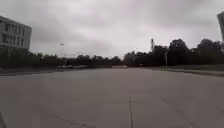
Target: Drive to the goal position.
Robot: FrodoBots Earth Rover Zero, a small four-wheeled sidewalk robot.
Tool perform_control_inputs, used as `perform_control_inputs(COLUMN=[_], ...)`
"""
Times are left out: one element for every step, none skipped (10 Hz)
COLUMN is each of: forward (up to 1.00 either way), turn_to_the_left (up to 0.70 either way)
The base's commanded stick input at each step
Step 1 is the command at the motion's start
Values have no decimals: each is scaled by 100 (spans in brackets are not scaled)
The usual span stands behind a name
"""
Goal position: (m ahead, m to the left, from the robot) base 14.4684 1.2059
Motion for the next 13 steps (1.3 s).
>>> perform_control_inputs(forward=[70, 70, 70, 70, 70, 70, 70, 70, 70, 70, 70, 70, 70], turn_to_the_left=[0, 0, 0, 0, 0, 0, 0, 0, 0, 0, 0, 0, 0])
